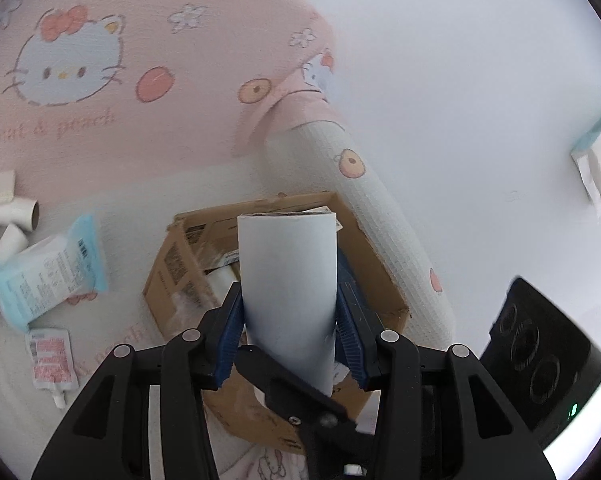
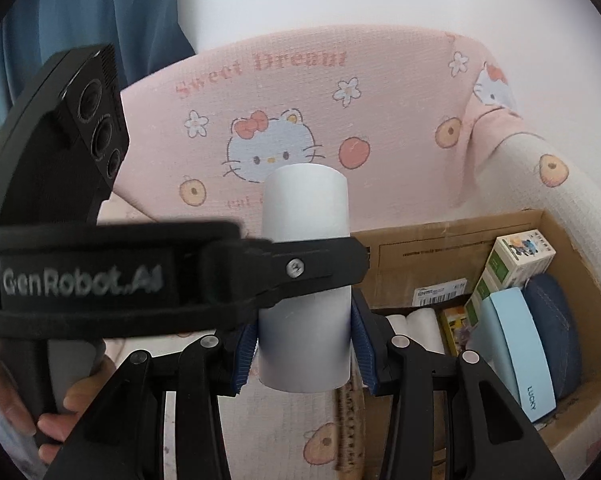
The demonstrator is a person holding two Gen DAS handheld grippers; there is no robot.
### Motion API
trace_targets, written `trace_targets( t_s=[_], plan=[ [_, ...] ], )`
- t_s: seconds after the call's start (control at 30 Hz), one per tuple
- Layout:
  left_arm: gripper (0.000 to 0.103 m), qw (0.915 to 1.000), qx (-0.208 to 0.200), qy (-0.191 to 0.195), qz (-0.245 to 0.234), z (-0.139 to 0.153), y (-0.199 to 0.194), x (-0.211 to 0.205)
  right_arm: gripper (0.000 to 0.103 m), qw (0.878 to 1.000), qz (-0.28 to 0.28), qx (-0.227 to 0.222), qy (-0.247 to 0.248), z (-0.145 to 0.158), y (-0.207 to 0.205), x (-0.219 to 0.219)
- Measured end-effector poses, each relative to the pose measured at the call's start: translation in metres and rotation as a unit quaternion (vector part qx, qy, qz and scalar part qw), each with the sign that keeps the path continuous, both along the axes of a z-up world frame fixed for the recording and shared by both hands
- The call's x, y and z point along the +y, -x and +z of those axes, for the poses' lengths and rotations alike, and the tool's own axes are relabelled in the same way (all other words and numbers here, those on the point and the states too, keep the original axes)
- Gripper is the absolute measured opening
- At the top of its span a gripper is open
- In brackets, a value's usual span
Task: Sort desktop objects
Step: 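Carry the held white tube with the right gripper over the box, then lower the tube into the box beside the other tubes, open right gripper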
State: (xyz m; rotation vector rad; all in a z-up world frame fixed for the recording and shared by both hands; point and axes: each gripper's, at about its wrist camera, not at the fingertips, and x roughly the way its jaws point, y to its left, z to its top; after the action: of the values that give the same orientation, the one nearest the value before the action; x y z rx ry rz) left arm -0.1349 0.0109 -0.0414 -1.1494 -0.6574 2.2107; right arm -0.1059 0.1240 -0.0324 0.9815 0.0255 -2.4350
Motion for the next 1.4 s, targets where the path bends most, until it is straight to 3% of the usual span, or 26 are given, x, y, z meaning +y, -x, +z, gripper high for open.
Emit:
trace_targets(
  t_s=[0.23,0.3,0.4,0.5,0.83,1.4],
  plan=[
    [0.048,0.9998,-0.015,0.004,-0.013,-0.003,0.02,0.03,0.04,1.0,0.01,-0.026,0.006,0.001,0.02,0.028],
    [0.048,0.9989,-0.021,0.024,-0.034,-0.004,0.031,0.045,0.04,0.999,0.009,-0.037,0.003,-0.002,0.028,0.036],
    [0.048,0.9954,-0.048,0.058,-0.059,-0.01,0.05,0.067,0.04,0.998,0.014,-0.066,0.0,-0.011,0.045,0.049],
    [0.048,0.9919,-0.081,0.065,-0.073,-0.018,0.066,0.08,0.04,0.996,0.02,-0.09,-0.002,-0.022,0.059,0.06],
    [0.048,0.9841,-0.146,0.048,-0.09,-0.047,0.097,0.1,0.04,0.99,0.007,-0.143,-0.015,-0.044,0.089,0.082],
    [0.048,0.9659,-0.253,0.021,-0.049,-0.094,0.118,0.105,0.04,0.976,-0.026,-0.215,-0.041,-0.079,0.115,0.09]
  ],
)
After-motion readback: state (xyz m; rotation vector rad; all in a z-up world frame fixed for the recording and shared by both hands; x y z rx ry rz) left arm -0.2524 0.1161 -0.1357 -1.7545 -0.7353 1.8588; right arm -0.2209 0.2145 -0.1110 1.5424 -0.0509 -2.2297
